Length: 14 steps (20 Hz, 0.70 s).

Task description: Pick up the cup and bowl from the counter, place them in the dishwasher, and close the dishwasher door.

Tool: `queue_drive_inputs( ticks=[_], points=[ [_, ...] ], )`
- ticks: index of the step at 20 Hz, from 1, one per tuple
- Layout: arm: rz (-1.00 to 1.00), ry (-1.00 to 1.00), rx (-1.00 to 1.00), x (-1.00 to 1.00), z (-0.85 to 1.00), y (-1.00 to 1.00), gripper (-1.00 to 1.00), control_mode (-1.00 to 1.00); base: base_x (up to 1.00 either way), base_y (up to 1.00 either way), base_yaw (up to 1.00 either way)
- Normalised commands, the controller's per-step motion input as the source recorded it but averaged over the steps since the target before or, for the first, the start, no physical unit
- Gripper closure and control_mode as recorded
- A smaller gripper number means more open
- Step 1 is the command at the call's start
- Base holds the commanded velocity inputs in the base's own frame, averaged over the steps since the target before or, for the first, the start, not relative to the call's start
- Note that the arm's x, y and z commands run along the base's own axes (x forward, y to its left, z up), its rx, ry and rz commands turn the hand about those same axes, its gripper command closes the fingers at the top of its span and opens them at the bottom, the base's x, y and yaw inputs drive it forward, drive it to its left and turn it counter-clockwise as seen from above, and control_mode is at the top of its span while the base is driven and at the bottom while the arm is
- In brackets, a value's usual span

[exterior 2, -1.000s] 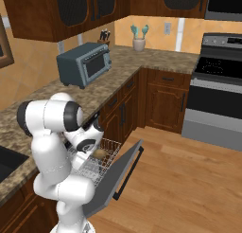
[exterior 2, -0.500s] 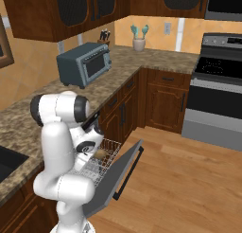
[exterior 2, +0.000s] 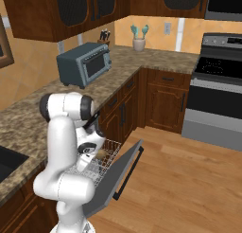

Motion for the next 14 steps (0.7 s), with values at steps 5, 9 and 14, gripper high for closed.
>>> queue_drive_inputs(
  ticks=[5, 9, 14],
  points=[
    [-0.02, 0.0, 0.0, 0.26, -0.24, 0.0, 1.0, -1.0, 0.0, 0.0, 0.0],
    [-0.04, 0.0, 0.0, 0.18, -0.15, 0.0, 1.0, -1.0, 0.0, 0.0, 0.0],
    [-0.07, -0.02, 0.02, 0.1, -0.05, -0.02, 1.0, -1.0, 0.0, 0.0, 0.0]
  ],
)
